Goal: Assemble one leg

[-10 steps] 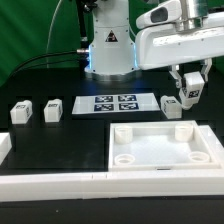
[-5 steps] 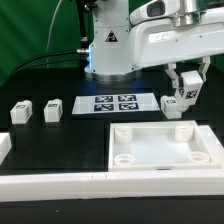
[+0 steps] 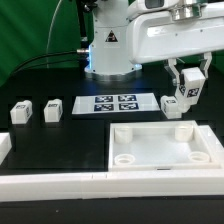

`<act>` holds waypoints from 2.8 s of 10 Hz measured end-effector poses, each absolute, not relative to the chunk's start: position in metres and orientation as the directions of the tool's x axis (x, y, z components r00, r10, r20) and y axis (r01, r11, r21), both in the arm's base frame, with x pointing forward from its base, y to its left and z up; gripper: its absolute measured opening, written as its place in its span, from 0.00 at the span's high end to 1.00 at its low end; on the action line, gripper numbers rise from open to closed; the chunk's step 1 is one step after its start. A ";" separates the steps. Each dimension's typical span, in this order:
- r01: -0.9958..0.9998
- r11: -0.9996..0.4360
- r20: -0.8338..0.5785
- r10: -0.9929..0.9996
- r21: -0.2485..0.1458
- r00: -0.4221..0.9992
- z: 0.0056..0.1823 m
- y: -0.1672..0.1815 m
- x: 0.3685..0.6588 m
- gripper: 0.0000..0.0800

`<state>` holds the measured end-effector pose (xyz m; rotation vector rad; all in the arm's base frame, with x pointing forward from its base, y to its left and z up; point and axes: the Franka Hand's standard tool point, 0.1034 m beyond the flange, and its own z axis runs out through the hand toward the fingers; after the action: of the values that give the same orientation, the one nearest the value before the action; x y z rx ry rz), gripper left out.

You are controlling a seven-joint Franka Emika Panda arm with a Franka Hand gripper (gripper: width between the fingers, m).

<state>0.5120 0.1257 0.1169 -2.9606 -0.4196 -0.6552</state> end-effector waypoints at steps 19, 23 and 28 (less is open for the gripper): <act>0.338 -0.941 0.482 0.295 -0.002 0.825 0.123 0.126 0.635 0.63; 0.344 -0.939 0.480 0.303 0.001 0.824 0.115 0.123 0.640 0.63; 0.331 -0.943 0.548 0.289 0.024 0.785 0.107 0.119 0.626 0.63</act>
Offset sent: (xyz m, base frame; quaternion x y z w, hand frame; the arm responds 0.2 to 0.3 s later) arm 0.0463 0.0111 0.0110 0.0212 0.0498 -0.0409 0.9977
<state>0.6261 0.1195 0.1068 -2.8981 -0.5038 -0.8715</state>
